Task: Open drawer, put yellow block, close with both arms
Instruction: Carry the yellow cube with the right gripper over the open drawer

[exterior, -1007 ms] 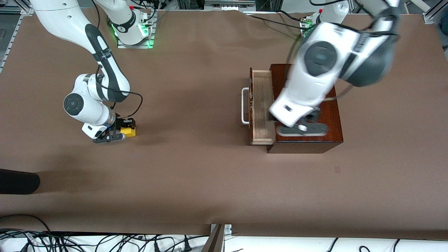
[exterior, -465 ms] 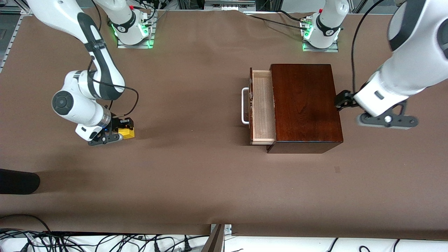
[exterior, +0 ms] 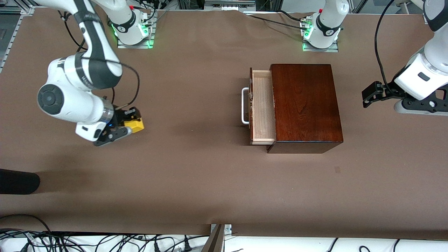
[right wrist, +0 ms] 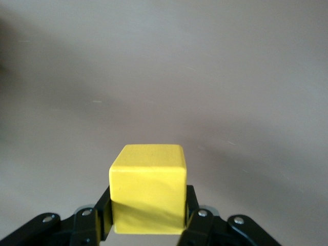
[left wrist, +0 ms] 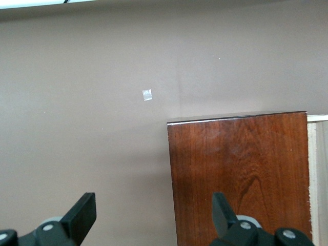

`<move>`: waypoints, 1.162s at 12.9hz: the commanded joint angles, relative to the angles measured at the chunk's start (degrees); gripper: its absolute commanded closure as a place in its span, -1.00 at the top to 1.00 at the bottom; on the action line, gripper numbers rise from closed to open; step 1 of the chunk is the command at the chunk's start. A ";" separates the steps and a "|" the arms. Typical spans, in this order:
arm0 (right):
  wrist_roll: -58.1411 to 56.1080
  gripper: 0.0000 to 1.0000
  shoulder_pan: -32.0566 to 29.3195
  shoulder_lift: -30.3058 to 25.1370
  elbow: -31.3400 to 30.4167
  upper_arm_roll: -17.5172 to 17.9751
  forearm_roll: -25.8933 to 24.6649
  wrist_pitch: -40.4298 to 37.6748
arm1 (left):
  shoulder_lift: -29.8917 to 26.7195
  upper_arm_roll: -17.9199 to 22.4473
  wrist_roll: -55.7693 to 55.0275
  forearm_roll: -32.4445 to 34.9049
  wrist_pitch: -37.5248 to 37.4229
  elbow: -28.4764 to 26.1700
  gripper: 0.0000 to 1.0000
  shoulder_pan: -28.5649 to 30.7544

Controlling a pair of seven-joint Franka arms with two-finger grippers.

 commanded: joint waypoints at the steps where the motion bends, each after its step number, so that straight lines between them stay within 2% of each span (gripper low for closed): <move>1: -0.55 -1.00 2.95 0.85 5.40 5.60 -1.76 -1.99 | -5.03 0.95 0.59 -1.41 2.12 -7.52 1.00 0.43; 3: -0.81 -1.00 9.88 2.08 9.88 6.15 -6.86 -1.99 | -4.68 0.60 -1.42 -1.41 -3.15 -5.51 1.00 0.35; 4: -0.64 -1.00 13.48 2.95 11.90 6.15 -7.75 -1.99 | -4.68 0.25 -3.52 -1.41 -3.43 -5.59 1.00 0.35; 6: -0.47 -1.00 20.69 6.37 16.98 6.06 -12.65 -2.17 | -4.33 0.34 -3.11 -1.67 -2.90 -5.41 1.00 0.35; 8: 3.02 -1.00 28.07 11.11 23.57 5.62 -13.73 -3.74 | -4.07 0.34 -3.11 -1.76 -2.73 -5.15 1.00 0.17; 12: 4.11 -1.00 38.28 21.13 37.90 5.53 -19.52 -6.47 | -2.84 0.34 -2.05 -1.68 -2.73 -3.39 1.00 -0.27; 15: 4.11 -1.00 40.14 22.56 39.43 5.71 -20.06 -3.94 | -2.75 0.34 -2.05 -1.68 -2.73 -3.39 1.00 -0.18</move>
